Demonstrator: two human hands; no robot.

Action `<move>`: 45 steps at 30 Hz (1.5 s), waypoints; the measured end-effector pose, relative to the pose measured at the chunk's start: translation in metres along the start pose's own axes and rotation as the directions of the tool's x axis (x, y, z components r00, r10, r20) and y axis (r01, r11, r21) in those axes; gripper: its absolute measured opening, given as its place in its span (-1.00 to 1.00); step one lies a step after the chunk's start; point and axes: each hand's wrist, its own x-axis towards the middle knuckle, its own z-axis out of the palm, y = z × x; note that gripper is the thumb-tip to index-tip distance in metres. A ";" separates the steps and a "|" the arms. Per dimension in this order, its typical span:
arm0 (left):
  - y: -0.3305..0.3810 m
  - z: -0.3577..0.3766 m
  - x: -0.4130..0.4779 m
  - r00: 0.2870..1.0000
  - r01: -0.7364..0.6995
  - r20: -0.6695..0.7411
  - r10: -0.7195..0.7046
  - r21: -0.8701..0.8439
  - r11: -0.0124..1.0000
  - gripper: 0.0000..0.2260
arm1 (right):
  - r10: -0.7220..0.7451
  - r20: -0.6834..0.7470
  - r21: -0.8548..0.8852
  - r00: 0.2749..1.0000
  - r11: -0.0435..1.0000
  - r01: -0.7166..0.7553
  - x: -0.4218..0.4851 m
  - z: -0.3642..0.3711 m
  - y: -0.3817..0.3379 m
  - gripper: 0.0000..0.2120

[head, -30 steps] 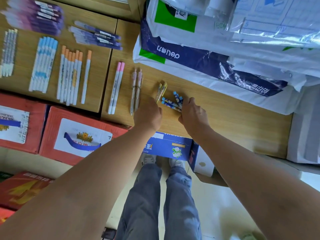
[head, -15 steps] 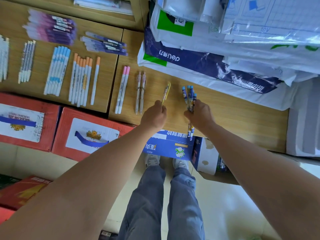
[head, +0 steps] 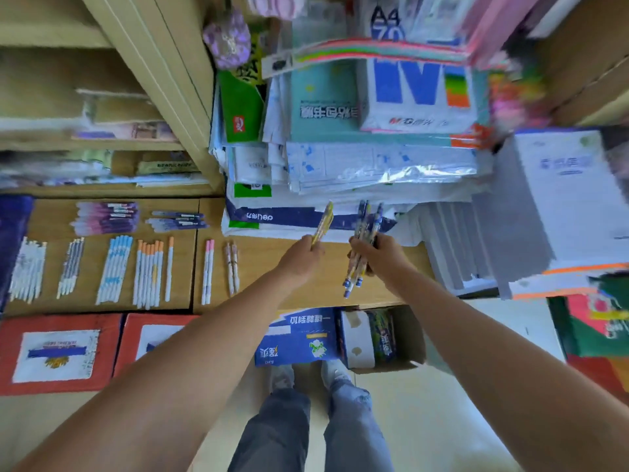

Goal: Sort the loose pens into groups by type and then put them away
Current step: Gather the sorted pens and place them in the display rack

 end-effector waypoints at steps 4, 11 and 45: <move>0.066 0.023 -0.029 0.997 -0.052 0.050 0.051 0.017 0.998 -0.74 | -0.066 -0.082 0.085 0.994 0.994 0.073 -0.045 -0.057 -0.017 -0.74; 0.180 0.114 -0.076 0.984 -0.168 0.078 0.162 0.070 0.983 -0.76 | -0.093 -0.272 0.220 0.958 0.963 0.156 -0.113 -0.182 -0.010 -0.80; 0.490 0.416 -0.052 0.879 -0.370 0.345 0.330 0.056 0.927 -0.80 | 0.106 -0.488 0.515 0.866 0.836 0.188 -0.116 -0.597 0.050 -0.70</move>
